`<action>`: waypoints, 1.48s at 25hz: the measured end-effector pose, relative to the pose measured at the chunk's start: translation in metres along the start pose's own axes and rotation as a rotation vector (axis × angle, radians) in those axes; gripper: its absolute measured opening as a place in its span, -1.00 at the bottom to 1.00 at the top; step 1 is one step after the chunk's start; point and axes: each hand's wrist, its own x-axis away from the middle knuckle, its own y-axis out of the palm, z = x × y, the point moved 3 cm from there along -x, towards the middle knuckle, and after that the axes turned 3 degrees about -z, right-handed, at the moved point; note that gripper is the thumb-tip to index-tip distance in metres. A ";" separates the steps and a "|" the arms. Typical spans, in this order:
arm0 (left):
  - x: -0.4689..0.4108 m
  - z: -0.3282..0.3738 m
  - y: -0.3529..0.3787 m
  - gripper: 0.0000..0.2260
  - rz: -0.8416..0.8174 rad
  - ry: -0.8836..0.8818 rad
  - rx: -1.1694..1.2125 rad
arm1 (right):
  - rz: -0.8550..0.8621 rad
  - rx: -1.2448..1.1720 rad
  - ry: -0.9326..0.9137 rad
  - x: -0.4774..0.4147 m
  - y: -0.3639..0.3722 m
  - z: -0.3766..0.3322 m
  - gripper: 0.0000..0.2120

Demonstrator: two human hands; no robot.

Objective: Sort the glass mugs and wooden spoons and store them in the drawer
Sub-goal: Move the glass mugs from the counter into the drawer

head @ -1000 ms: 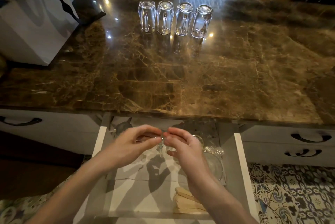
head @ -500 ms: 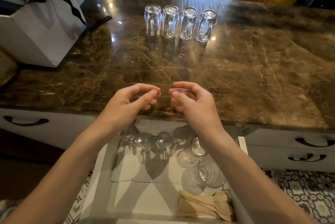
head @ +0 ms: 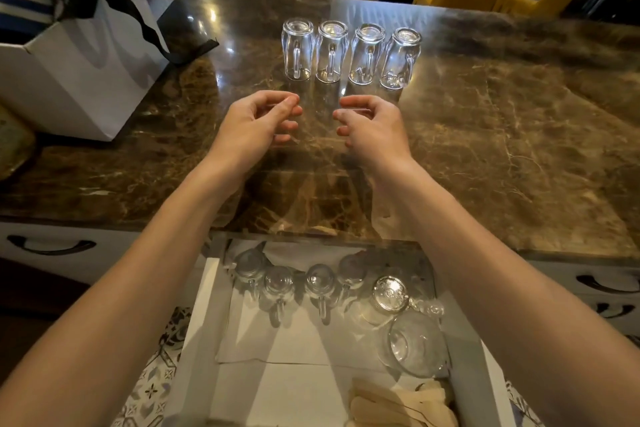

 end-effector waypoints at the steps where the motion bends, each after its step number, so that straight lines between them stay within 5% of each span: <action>1: -0.010 -0.005 -0.001 -0.88 0.034 0.000 -0.009 | 0.006 0.002 0.001 -0.008 0.003 0.000 -0.91; 6: -0.050 -0.034 -0.005 -0.83 0.197 -0.006 -0.160 | 0.059 0.026 0.017 -0.046 0.019 0.009 -0.82; 14: -0.097 -0.028 0.009 -0.72 0.174 0.033 -0.073 | 0.138 0.067 0.035 -0.094 0.026 0.009 -0.64; 25: -0.132 -0.028 0.012 -0.73 0.154 0.017 -0.190 | 0.120 0.087 0.017 -0.127 0.042 0.004 -0.74; 32: -0.142 -0.018 0.016 -0.78 0.324 0.123 -0.423 | 0.191 0.238 0.023 -0.136 0.046 -0.015 -0.80; 37: -0.141 -0.022 0.022 -0.81 0.248 0.145 -0.326 | 0.159 0.200 0.024 -0.131 0.042 -0.008 -0.81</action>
